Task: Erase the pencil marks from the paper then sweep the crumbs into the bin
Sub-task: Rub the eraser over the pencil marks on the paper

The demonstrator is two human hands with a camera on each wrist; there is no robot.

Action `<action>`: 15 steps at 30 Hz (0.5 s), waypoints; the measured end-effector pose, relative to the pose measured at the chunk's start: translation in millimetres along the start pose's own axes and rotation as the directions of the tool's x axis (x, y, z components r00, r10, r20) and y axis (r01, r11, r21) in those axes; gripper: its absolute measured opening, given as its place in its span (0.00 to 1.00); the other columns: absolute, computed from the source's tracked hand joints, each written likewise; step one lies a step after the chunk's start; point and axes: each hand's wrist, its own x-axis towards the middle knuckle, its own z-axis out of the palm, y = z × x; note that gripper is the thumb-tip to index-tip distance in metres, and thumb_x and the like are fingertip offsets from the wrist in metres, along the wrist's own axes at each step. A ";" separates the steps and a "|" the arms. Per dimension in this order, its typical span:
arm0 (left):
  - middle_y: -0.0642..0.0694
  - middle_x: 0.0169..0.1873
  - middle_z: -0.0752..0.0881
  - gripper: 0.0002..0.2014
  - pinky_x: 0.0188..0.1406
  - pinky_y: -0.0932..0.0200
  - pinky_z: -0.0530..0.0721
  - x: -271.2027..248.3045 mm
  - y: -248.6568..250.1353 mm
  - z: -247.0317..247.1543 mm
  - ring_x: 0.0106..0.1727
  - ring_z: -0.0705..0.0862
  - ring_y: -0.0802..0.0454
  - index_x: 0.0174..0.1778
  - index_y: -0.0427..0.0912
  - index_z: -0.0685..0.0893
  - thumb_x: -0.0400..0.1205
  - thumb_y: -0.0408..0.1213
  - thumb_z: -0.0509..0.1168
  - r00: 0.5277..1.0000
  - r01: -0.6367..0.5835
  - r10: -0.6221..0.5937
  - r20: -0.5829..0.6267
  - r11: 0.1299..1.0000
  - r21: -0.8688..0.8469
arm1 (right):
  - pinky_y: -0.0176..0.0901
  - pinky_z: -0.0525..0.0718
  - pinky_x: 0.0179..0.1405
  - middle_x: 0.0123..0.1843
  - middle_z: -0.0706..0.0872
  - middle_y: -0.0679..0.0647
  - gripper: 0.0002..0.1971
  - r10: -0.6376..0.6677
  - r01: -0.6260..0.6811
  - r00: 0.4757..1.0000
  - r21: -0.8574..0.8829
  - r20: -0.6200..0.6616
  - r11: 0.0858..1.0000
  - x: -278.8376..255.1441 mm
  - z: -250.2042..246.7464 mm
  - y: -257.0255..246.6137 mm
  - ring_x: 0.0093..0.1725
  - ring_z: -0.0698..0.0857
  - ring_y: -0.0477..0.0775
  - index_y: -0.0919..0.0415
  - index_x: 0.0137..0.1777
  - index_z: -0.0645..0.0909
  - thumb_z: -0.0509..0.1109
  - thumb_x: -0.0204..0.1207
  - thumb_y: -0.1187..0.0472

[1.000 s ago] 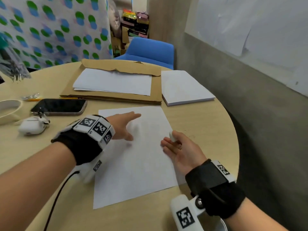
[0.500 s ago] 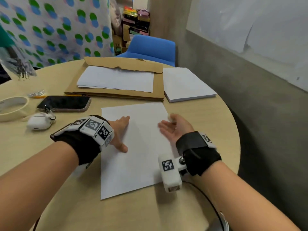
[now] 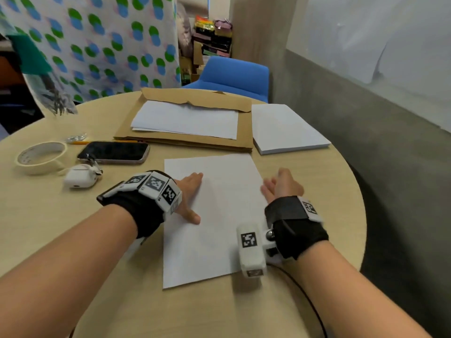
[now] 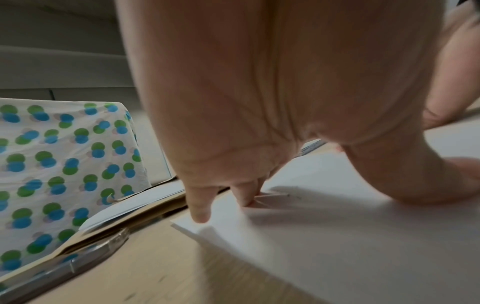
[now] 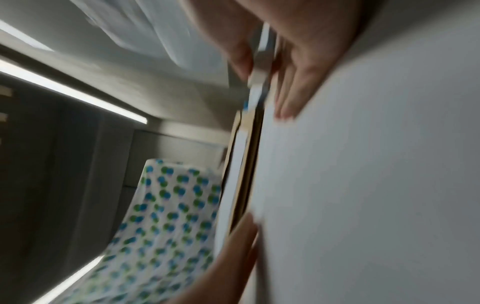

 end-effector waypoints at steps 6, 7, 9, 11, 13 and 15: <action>0.46 0.82 0.37 0.56 0.79 0.46 0.56 -4.2 10.0 -6.5 0.83 0.50 0.45 0.81 0.47 0.32 0.74 0.51 0.71 1.000 0.007 -0.007 0.018 1.000 0.017 | 0.46 0.82 0.50 0.44 0.84 0.60 0.07 0.105 -0.169 0.951 0.205 0.290 0.964 -28.7 -35.1 -6.2 0.44 0.85 0.57 0.59 0.41 0.73 0.62 0.81 0.60; 0.47 0.82 0.35 0.54 0.79 0.45 0.56 -8.5 18.9 -6.6 0.83 0.49 0.44 0.81 0.48 0.32 0.76 0.50 0.70 1.000 -0.025 0.024 0.012 0.999 0.031 | 0.48 0.83 0.50 0.45 0.85 0.61 0.06 0.150 -0.214 0.931 0.162 0.334 0.963 -32.9 -36.8 -0.4 0.45 0.86 0.58 0.60 0.44 0.74 0.61 0.81 0.60; 0.48 0.82 0.33 0.46 0.81 0.45 0.54 -17.0 42.0 -2.7 0.84 0.46 0.46 0.82 0.47 0.34 0.80 0.51 0.63 0.989 -0.149 0.150 -0.016 0.988 0.049 | 0.49 0.83 0.49 0.46 0.85 0.64 0.05 0.205 -0.260 0.915 0.119 0.347 0.958 -33.9 -39.6 9.2 0.46 0.86 0.59 0.62 0.46 0.74 0.60 0.82 0.61; 0.48 0.82 0.33 0.40 0.82 0.47 0.50 -20.5 63.9 3.6 0.84 0.42 0.49 0.82 0.45 0.36 0.84 0.53 0.55 0.962 -0.274 0.274 -0.006 0.961 0.045 | 0.49 0.83 0.47 0.47 0.84 0.65 0.05 0.212 -0.258 0.916 0.095 0.341 0.961 -30.2 -39.2 13.3 0.46 0.86 0.60 0.62 0.45 0.73 0.60 0.82 0.62; 0.47 0.82 0.33 0.38 0.82 0.48 0.48 -20.3 72.9 8.9 0.83 0.40 0.50 0.81 0.43 0.34 0.85 0.54 0.50 0.946 -0.321 0.318 0.057 0.947 0.033 | 0.48 0.84 0.46 0.48 0.84 0.65 0.05 0.222 -0.265 0.911 0.081 0.348 0.961 -28.3 -40.2 13.8 0.47 0.85 0.60 0.62 0.45 0.73 0.60 0.82 0.62; 0.47 0.81 0.32 0.39 0.82 0.48 0.46 -21.8 62.8 11.1 0.83 0.39 0.50 0.80 0.42 0.31 0.85 0.56 0.47 0.954 -0.285 0.275 0.117 0.956 0.072 | 0.48 0.85 0.47 0.49 0.85 0.65 0.05 0.230 -0.261 0.910 0.048 0.345 0.964 -25.7 -42.5 13.8 0.48 0.86 0.59 0.61 0.44 0.74 0.61 0.81 0.62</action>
